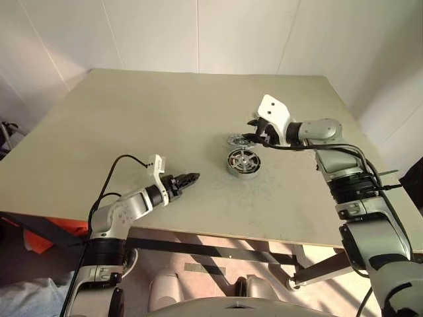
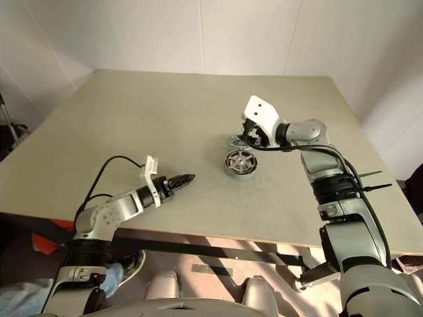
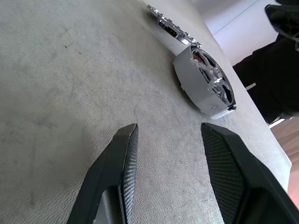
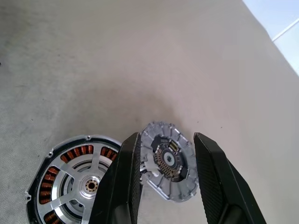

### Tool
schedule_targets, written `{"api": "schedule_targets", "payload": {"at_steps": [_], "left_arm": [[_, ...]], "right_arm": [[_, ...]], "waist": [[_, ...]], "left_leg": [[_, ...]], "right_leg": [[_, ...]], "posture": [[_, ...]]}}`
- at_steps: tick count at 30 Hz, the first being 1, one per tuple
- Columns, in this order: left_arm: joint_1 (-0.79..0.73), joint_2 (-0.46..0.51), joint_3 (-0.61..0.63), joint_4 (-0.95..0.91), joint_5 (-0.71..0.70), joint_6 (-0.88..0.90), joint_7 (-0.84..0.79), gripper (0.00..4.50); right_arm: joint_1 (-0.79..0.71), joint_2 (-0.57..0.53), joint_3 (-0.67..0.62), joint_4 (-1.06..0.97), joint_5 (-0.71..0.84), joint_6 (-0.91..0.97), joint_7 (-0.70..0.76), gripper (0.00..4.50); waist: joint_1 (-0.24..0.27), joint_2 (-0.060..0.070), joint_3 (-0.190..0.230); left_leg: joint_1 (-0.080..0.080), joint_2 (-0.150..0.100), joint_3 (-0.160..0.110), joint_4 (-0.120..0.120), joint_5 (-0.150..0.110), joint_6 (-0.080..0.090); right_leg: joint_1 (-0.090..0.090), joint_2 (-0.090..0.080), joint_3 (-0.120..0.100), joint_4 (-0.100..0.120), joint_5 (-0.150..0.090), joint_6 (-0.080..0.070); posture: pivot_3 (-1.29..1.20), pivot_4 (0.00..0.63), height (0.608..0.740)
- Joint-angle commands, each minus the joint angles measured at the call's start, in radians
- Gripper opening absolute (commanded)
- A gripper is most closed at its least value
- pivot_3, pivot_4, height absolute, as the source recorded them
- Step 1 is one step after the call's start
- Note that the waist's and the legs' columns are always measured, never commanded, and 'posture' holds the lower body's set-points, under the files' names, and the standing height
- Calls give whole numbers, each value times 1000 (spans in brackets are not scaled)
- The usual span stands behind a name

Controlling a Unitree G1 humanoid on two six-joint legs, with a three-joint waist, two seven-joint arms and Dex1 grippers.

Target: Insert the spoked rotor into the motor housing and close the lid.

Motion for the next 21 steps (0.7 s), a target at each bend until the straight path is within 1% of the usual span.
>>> {"api": "schedule_targets", "payload": {"at_steps": [1,4,7,10,13,15,21], "left_arm": [[-29,17,-1,-5,4,-13,-19,2252],[-39,18,-7,-1,7,-10,-22,2252],[-38,23,-6,0,10,-11,-23,2252],[-35,28,-2,-1,11,-12,-22,2252],[-34,29,0,-1,10,-13,-21,2252],[-35,24,-2,2,12,-15,-19,2252],[-32,13,-6,4,15,-18,-16,2252]], "right_arm": [[42,14,-26,-25,15,40,-54,2005],[80,23,-12,25,-6,33,-95,1392],[147,41,16,30,-4,43,-98,380],[187,48,35,6,-19,34,-117,380],[152,52,-7,-30,18,57,-124,380],[129,42,-31,-55,37,64,-118,6],[110,22,-53,-137,65,101,-112,6]], "waist": [[-1,0,0],[-1,0,0],[-2,0,-1],[-2,-2,-4],[-5,-3,-4],[-5,-3,-4],[-4,-2,-4]], "left_leg": [[0,0,0,0,0,0],[-1,0,0,0,0,0],[0,0,0,-1,0,0],[3,0,0,-2,0,-1],[8,0,0,-3,0,-1],[10,0,0,-3,0,-1],[9,0,0,-3,1,-1]], "right_leg": [[0,0,0,0,0,0],[-1,0,0,0,0,0],[-1,0,0,0,0,0],[2,0,0,-1,0,0],[6,0,0,-2,0,0],[9,0,1,-1,0,0],[8,0,1,-1,0,0]], "posture": [[0,0,740],[0,0,740],[0,0,740],[0,0,740],[0,0,740],[0,0,740],[0,0,740]]}}
